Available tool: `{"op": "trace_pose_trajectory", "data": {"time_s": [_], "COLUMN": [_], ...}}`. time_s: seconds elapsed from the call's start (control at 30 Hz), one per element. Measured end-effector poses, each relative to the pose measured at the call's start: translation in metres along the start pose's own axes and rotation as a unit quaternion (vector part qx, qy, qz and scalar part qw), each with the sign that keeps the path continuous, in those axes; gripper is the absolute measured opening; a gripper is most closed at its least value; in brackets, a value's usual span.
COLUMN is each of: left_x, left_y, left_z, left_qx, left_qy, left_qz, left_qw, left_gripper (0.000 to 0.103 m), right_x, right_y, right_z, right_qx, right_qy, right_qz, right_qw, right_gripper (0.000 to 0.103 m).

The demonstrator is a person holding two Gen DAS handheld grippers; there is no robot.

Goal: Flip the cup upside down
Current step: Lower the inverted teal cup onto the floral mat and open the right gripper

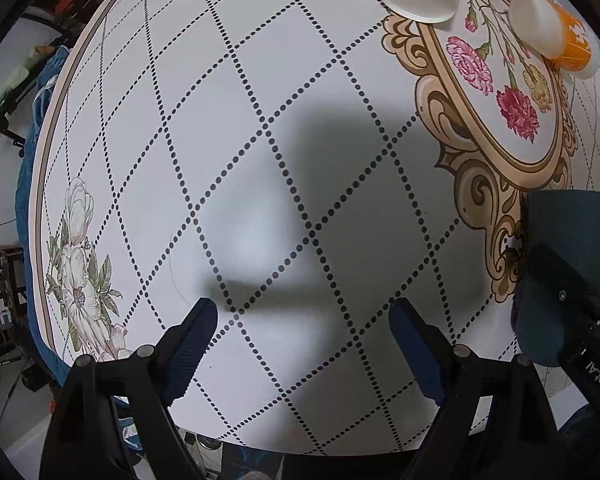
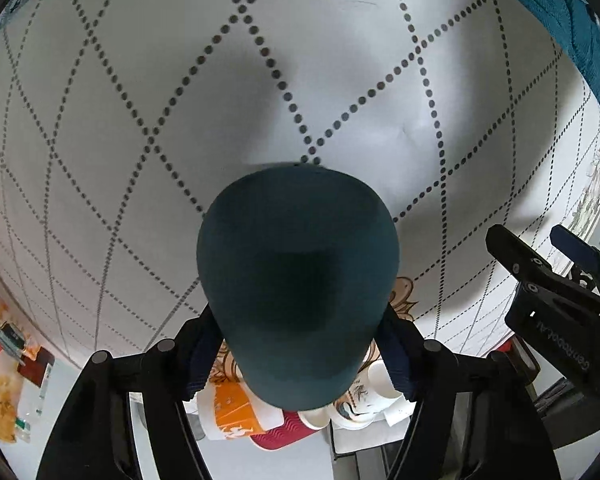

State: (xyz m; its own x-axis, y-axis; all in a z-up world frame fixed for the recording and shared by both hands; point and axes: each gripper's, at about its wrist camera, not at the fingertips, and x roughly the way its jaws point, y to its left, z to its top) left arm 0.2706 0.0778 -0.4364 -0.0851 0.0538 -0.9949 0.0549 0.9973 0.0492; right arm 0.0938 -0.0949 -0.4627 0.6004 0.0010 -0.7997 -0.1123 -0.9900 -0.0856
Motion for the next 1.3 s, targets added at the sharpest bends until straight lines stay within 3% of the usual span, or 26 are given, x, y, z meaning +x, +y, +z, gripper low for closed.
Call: {"op": "trace_pose_trajectory", "data": {"time_s": [0.27, 0.4, 0.53, 0.63, 0.77, 0.83, 0.97, 1.03, 1.13, 1.17, 1.2, 1.3], "left_x": [0.005, 0.004, 0.001, -0.001, -0.004, -0.007, -0.014, -0.018, -0.023, -0.025, -0.026, -0.027], "left_y": [0.015, 0.022, 0.027, 0.033, 0.039, 0.044, 0.048, 0.048, 0.043, 0.037, 0.034, 0.027], "left_z": [-0.008, -0.009, -0.008, -0.008, -0.005, -0.005, -0.002, -0.001, -0.001, -0.001, -0.001, -0.001], "left_qx": [-0.007, -0.01, -0.014, -0.016, -0.019, -0.02, -0.017, -0.015, -0.01, -0.009, -0.008, -0.004], "left_qy": [0.002, 0.001, 0.001, 0.0, -0.002, -0.003, -0.003, -0.005, -0.007, -0.007, -0.007, -0.008], "left_qz": [0.003, 0.005, 0.008, 0.012, 0.016, 0.016, 0.009, 0.01, 0.01, 0.009, 0.01, 0.009], "left_qw": [1.0, 0.9999, 0.9999, 0.9998, 0.9997, 0.9997, 0.9998, 0.9998, 0.9999, 0.9999, 0.9999, 0.9999], "left_gripper": [0.088, 0.088, 0.088, 0.088, 0.088, 0.088, 0.088, 0.088, 0.088, 0.088, 0.088, 0.088], "right_x": [-0.001, -0.002, -0.001, 0.001, 0.006, 0.009, 0.017, 0.022, 0.034, 0.038, 0.043, 0.055], "right_y": [-0.015, -0.03, -0.051, -0.069, -0.086, -0.092, -0.091, -0.089, -0.087, -0.085, -0.082, -0.074], "right_z": [0.003, 0.002, -0.006, -0.019, -0.039, -0.048, -0.057, -0.064, -0.08, -0.085, -0.092, -0.107], "right_qx": [0.036, 0.093, 0.189, 0.278, 0.384, 0.414, 0.478, 0.516, 0.58, 0.601, 0.626, 0.677], "right_qy": [-0.009, -0.008, -0.006, -0.005, -0.006, -0.006, 0.0, 0.006, 0.014, 0.015, 0.017, 0.016], "right_qz": [0.015, 0.043, 0.091, 0.14, 0.206, 0.229, 0.287, 0.319, 0.376, 0.396, 0.421, 0.469], "right_qw": [0.999, 0.995, 0.978, 0.95, 0.9, 0.881, 0.83, 0.795, 0.722, 0.694, 0.656, 0.568], "right_gripper": [0.072, 0.072, 0.072, 0.072, 0.072, 0.072, 0.072, 0.072, 0.072, 0.072, 0.072, 0.072]}}
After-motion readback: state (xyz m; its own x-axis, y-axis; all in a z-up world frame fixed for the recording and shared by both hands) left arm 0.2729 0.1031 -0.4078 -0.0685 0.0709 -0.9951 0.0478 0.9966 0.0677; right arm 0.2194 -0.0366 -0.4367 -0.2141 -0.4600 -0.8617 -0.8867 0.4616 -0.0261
